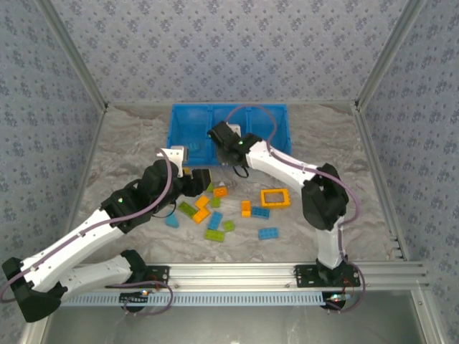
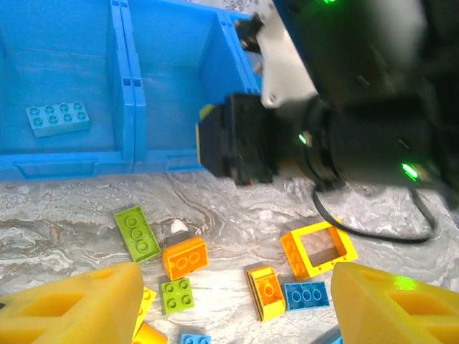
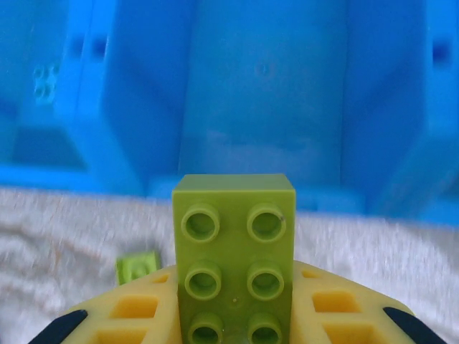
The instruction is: Sort the legos into containers by color
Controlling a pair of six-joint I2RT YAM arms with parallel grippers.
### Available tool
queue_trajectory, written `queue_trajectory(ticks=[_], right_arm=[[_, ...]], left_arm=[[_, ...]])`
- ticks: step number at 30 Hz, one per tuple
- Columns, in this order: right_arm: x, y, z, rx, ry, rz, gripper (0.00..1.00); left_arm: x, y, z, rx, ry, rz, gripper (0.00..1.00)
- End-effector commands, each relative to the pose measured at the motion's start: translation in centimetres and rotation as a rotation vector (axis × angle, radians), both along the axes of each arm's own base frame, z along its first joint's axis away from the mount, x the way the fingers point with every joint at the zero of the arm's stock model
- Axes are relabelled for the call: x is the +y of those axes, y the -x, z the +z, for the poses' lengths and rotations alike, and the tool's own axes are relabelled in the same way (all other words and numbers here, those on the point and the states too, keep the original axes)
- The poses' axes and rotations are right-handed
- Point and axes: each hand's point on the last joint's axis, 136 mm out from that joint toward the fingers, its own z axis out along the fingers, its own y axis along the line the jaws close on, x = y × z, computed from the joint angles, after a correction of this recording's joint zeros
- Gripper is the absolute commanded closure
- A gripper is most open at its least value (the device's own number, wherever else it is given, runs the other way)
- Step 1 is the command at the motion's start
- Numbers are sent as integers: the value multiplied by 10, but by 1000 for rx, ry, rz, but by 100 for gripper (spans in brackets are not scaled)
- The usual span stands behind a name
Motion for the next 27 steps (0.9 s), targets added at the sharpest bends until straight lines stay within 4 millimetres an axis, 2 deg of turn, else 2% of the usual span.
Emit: queue_trajectory(ticks=[1,5,8,11,14,18,22,25,27], right_arm=[[-2,-32,-22,7,70,37,76],[1,-61,-45,57,64,33,76],[0,-69,-66,95,82,24,74],[-2,-73,-76,111,86,12,68],[-4,-74,-72,107,80,3,55],[-1,-76,-45,63,50,12,44],[-3,-76,-5,1,24,6,43],[-8,-73,37,-75,9,-11,47],[-15,-64,75,-155,-8,-17,47]], left_arm=[[-1,-6,25,-60,33,15,30],[0,-6,19,-45,13,16,30],[4,-6,13,-30,-1,33,30],[10,-5,4,-7,-11,62,30],[19,-4,-7,26,-29,106,30],[27,-3,-23,70,-66,150,30],[33,-2,-32,104,-86,184,30],[48,-4,-39,135,-112,265,31],[67,-5,-57,229,-154,331,30]])
